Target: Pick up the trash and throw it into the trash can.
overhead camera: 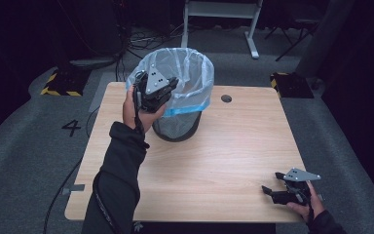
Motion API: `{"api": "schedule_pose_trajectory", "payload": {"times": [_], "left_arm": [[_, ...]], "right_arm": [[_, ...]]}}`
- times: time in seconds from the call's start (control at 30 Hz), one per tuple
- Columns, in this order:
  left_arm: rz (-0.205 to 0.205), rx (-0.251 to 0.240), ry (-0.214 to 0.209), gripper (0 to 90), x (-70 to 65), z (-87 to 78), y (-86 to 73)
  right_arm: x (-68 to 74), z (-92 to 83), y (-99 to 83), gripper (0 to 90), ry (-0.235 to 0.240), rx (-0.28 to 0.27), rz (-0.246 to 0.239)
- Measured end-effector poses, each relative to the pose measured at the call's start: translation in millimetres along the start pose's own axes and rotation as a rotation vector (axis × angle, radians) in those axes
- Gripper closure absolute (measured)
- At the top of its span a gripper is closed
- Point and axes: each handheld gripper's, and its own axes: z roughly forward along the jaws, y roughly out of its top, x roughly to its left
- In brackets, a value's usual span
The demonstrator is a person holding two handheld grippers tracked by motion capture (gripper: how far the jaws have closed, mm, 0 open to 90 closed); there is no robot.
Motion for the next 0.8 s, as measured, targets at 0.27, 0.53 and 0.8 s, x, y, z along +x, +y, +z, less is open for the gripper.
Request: {"api": "schedule_pose_trajectory", "payload": {"times": [0.27, 0.53, 0.8], "left_arm": [[-0.015, 0.014, -0.006, 81.9, -1.4, 5.3, -1.7], [-0.033, 0.014, -0.002, 73.5, -1.7, 6.2, -4.7], [-0.041, 0.010, 0.025, 56.4, -3.9, 4.0, -5.5]], "right_arm": [[0.1, 0.0, 0.0, 18.1, 0.000, 0.000, 0.001], [0.0, 0.0, 0.0, 18.2, 0.000, 0.000, 0.000], [0.0, 0.0, 0.0, 18.2, 0.000, 0.000, 0.000]]}}
